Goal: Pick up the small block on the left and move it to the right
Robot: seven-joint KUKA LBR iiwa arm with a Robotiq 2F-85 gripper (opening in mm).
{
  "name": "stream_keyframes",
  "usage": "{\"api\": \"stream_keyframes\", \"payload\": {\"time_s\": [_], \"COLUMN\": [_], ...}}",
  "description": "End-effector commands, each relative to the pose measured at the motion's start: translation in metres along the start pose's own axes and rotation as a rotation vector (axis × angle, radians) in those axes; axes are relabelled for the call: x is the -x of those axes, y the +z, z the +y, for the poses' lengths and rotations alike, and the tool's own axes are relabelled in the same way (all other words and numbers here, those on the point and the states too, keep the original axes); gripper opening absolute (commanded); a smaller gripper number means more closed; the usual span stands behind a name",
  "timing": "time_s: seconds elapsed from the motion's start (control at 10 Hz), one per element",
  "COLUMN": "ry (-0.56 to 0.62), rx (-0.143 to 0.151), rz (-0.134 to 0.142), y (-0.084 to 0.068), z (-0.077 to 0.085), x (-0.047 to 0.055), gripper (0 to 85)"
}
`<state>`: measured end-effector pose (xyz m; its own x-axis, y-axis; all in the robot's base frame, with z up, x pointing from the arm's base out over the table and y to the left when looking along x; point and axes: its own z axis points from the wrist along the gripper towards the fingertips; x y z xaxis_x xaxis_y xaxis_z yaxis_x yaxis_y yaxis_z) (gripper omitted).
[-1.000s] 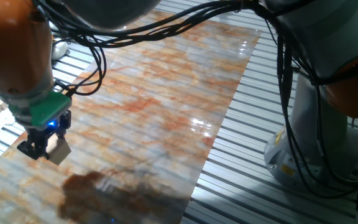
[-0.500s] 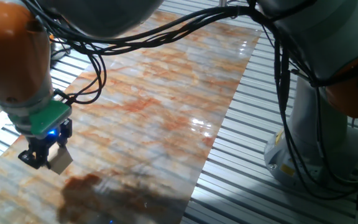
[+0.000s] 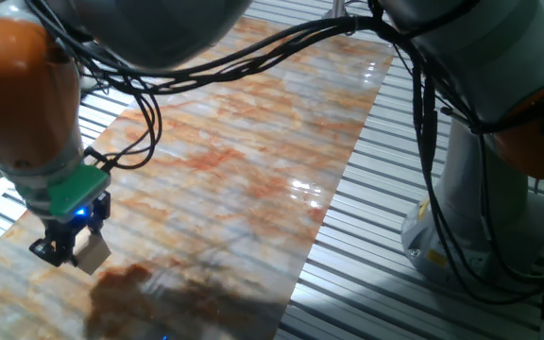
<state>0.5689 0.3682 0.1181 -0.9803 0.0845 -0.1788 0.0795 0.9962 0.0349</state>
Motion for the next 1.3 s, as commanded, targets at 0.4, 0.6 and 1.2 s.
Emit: {"api": "stream_keyframes", "payload": {"time_s": [0.4,0.6,1.2], "ry": [0.021,0.013,0.010], "rx": [-0.014,-0.013,-0.028], "rz": [0.001,0.001,0.003], "y": [0.003,0.005,0.026], "z": [0.018,0.016,0.018], "x": [-0.011,-0.011,-0.015], "gripper": [0.0,0.0,0.0]}}
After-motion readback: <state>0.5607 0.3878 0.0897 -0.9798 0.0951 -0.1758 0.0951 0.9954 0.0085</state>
